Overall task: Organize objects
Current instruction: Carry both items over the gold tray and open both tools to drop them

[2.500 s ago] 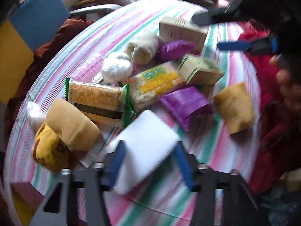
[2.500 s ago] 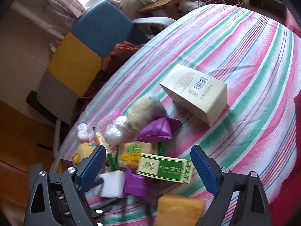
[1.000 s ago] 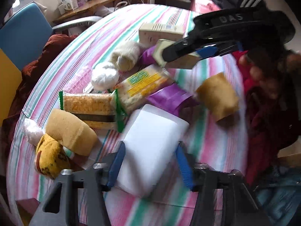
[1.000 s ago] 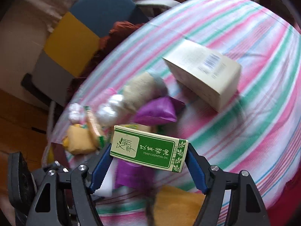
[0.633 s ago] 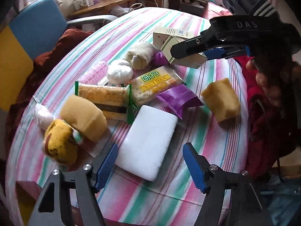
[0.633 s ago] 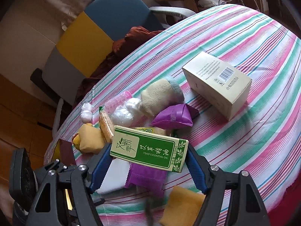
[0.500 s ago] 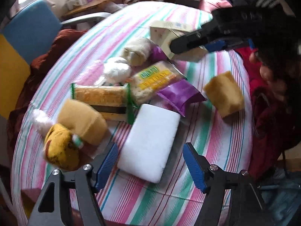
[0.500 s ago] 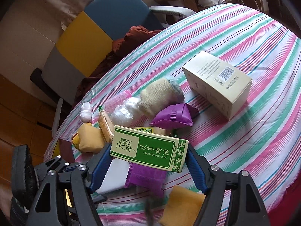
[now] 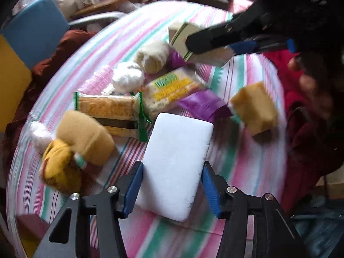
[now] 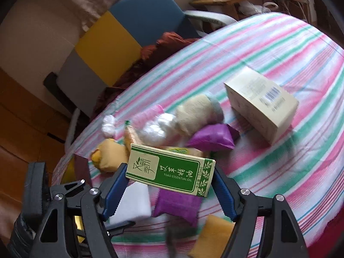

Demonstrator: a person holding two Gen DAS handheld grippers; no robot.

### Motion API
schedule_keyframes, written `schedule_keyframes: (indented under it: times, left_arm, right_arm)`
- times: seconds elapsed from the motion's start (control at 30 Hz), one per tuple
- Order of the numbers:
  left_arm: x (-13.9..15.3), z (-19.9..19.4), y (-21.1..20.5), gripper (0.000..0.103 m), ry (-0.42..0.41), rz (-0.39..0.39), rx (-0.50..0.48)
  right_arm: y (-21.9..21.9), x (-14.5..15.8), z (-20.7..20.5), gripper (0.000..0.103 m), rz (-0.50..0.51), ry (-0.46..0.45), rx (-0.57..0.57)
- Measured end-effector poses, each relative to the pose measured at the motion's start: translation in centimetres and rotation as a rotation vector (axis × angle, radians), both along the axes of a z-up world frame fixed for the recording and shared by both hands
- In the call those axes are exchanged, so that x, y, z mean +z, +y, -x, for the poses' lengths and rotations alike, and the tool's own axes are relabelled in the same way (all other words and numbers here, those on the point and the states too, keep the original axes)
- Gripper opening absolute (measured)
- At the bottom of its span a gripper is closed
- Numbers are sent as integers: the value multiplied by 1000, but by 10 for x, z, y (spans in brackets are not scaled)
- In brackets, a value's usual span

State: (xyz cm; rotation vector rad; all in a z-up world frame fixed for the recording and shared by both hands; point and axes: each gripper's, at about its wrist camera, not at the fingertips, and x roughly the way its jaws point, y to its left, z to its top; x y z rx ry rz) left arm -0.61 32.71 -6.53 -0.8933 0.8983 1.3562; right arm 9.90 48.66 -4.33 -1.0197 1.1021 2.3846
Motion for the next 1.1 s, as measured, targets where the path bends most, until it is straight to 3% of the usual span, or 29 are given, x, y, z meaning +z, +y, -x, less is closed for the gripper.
schedule_keyframes:
  times: [0.17, 0.27, 0.37, 0.57, 0.7, 0.8, 0.93, 1.1]
  left_arm:
    - [50, 11, -73, 56, -30, -158, 184]
    - [73, 33, -103, 56, -44, -229, 335]
    - [88, 56, -169, 57, -11, -278, 510]
    - [57, 69, -267, 57, 31, -205, 775]
    - [33, 69, -316, 58, -11, -151, 938]
    - [16, 69, -330, 59, -46, -125, 1031]
    - [-1, 65, -336, 59, -69, -105, 1075]
    - [-2, 61, -342, 60, -74, -101, 1099]
  right_arm:
    - [-23, 17, 12, 77, -51, 60, 109]
    - [-61, 33, 30, 77, -113, 73, 263]
    - [-107, 47, 51, 77, -161, 94, 423]
    - [-224, 53, 102, 77, -224, 90, 755]
    - [-294, 29, 127, 77, -282, -1, 929]
    - [-326, 12, 136, 77, -308, -67, 1004]
    - [-352, -6, 141, 77, -364, -143, 1085]
    - [-358, -18, 141, 77, -383, -185, 1101]
